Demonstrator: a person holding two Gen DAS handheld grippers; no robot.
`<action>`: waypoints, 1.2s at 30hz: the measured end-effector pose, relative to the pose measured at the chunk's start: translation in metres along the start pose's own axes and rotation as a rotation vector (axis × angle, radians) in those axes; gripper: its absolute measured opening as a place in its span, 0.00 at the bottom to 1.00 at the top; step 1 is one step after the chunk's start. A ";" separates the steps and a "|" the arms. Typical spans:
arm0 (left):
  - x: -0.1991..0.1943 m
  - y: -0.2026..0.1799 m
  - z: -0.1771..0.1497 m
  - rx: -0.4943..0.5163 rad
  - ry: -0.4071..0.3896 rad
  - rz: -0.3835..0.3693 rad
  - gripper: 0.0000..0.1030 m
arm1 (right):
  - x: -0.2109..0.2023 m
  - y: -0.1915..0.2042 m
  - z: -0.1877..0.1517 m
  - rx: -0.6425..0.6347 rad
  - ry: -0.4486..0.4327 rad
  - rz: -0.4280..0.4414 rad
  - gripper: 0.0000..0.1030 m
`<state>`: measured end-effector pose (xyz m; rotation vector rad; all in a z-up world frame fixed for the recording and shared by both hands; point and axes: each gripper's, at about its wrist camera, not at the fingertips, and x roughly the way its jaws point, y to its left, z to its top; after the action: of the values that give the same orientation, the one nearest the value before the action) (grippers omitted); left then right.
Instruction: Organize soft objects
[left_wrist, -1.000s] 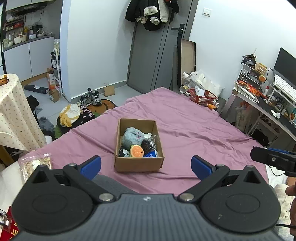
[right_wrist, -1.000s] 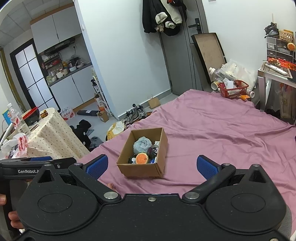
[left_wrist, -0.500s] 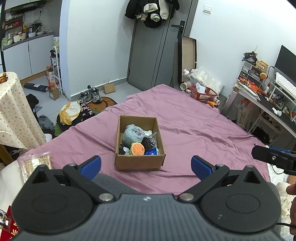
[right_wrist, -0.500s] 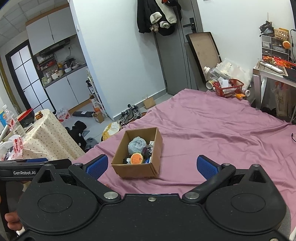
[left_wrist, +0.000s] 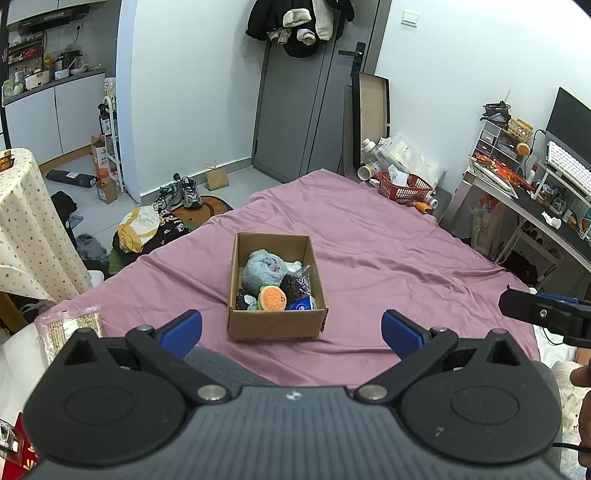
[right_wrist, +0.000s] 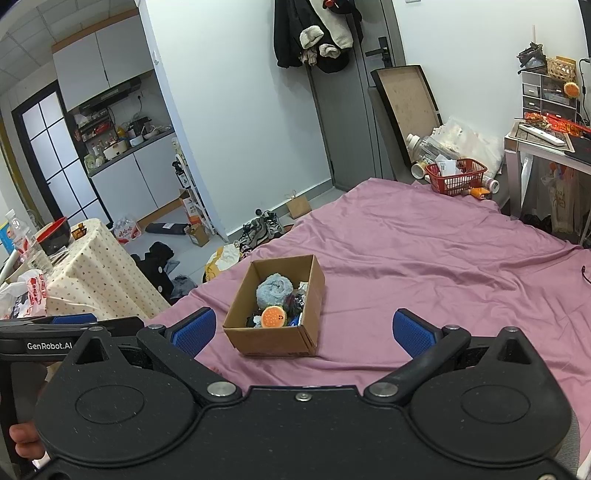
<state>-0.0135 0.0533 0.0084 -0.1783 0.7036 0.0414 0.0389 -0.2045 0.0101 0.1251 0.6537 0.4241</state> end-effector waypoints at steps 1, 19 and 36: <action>0.000 0.000 0.000 0.001 -0.001 0.000 0.99 | 0.000 0.000 0.000 -0.001 0.000 -0.001 1.00; 0.000 0.001 -0.002 -0.002 0.001 0.004 0.99 | 0.000 0.001 0.000 -0.001 0.005 -0.008 1.00; 0.006 0.007 -0.004 0.000 0.008 0.011 0.99 | 0.014 0.001 -0.005 0.007 0.020 -0.008 1.00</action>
<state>-0.0121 0.0598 0.0009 -0.1743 0.7127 0.0508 0.0454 -0.1978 -0.0010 0.1248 0.6748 0.4160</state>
